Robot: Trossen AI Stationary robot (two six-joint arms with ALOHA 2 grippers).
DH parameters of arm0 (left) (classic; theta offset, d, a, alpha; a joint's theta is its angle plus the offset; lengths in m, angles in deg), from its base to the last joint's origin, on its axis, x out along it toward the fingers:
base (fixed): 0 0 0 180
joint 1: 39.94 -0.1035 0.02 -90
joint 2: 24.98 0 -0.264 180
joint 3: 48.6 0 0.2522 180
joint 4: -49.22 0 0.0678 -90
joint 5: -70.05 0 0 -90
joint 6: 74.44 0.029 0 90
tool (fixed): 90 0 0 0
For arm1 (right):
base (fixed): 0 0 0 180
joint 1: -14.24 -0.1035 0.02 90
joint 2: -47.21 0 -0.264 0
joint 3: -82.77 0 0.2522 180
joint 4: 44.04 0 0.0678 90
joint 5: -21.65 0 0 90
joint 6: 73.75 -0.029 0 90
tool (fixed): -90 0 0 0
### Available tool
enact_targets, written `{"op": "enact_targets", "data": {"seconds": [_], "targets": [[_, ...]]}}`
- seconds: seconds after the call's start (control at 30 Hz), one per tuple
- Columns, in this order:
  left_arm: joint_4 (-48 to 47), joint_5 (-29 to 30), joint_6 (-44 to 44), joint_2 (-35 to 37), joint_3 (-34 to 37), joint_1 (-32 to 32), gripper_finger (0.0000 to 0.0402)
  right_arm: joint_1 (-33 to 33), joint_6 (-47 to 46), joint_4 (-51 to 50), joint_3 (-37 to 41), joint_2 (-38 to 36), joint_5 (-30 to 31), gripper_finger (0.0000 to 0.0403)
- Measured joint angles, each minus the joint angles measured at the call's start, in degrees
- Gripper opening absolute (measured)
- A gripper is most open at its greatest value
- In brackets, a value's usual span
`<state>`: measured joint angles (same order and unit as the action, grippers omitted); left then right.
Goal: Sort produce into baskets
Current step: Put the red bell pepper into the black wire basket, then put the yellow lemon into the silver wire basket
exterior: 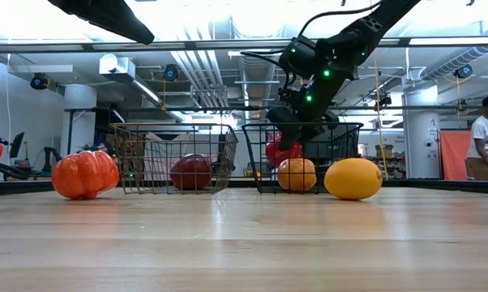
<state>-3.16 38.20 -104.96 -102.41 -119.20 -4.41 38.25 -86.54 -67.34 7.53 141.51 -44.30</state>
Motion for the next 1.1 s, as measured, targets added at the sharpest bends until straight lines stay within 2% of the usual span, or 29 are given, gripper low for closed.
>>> {"op": "enact_targets", "data": {"seconds": [0.27, 0.67, 1.1], "targets": [[-0.01, 0.0, 0.0, 0.0, 0.02, 0.0, 0.0298, 0.0, -0.02, -0.28, -0.02, 0.0, -0.04, 0.021], [-0.01, 0.02, 0.02, 0.0, 0.04, 0.0, 0.0298, 0.0, -0.07, -0.56, 0.0, 0.0, -0.2, 0.026], [0.01, 0.02, 0.02, 0.0, 0.3, 0.0, 0.0298, 0.0, -0.63, -0.94, 0.0, 0.0, -0.24, 0.0264]]}}
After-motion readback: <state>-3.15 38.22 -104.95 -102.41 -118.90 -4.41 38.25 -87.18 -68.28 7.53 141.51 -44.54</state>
